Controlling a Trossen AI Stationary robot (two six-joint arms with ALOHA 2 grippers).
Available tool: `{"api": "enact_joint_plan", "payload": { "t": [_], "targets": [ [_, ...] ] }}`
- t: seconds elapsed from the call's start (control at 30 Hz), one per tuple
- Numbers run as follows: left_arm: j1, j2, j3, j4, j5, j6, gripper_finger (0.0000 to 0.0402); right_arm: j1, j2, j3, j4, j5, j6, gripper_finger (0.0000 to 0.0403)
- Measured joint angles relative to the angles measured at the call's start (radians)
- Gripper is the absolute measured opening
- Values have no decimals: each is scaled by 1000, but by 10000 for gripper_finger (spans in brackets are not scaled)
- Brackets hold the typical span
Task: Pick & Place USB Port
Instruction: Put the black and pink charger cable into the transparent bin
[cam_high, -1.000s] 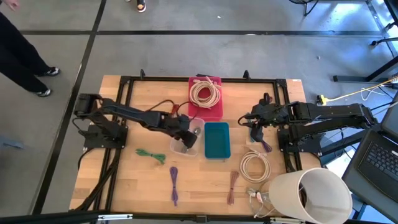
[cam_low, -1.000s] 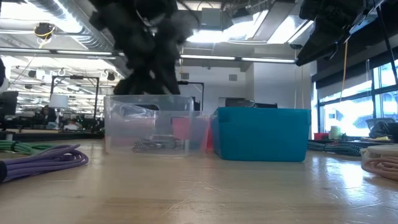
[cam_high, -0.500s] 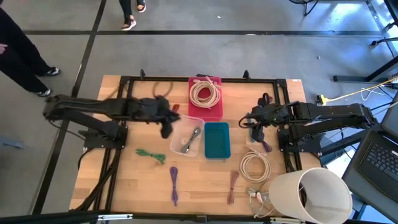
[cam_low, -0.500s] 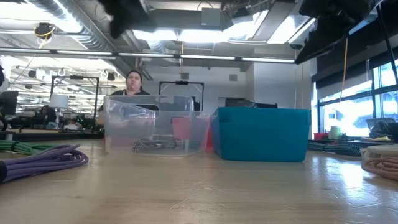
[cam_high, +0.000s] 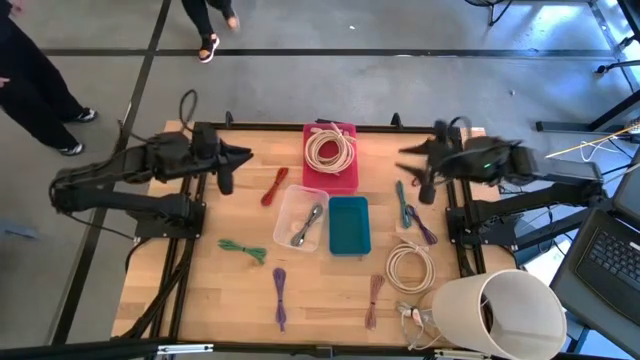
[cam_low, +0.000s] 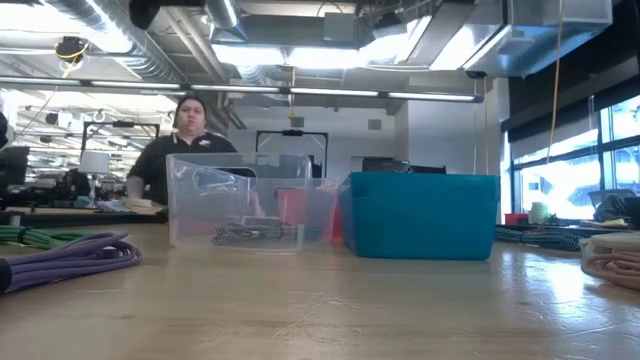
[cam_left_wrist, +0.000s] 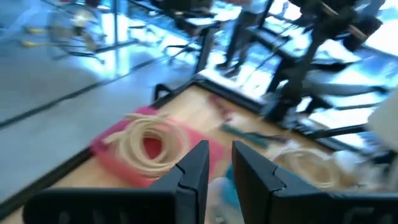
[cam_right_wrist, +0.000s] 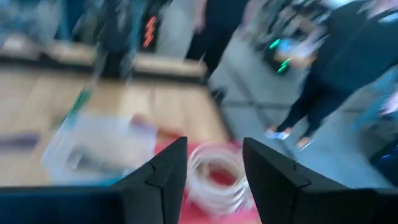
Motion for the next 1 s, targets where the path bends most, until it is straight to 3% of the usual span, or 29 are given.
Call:
{"api": "enact_joint_plan", "payload": {
  "t": [0.27,0.4,0.6,0.67,0.77,0.9,1.0],
  "targets": [
    [43,-38,0,178,209,-123,63,0,-1,179,158,182,1,159],
    [43,-27,0,264,208,-124,61,0,-1,212,197,276,-1,159],
    [43,46,0,260,198,-77,59,0,11,212,178,424,-71,159],
    [43,74,0,268,166,-15,59,-1,19,212,105,499,45,159],
    [43,87,0,302,136,41,59,-37,29,212,-184,574,429,157],
    [43,79,0,354,137,103,59,-176,32,211,-576,395,909,139],
    [42,61,0,404,122,160,59,-269,49,211,-664,232,983,121]
  ]
}}
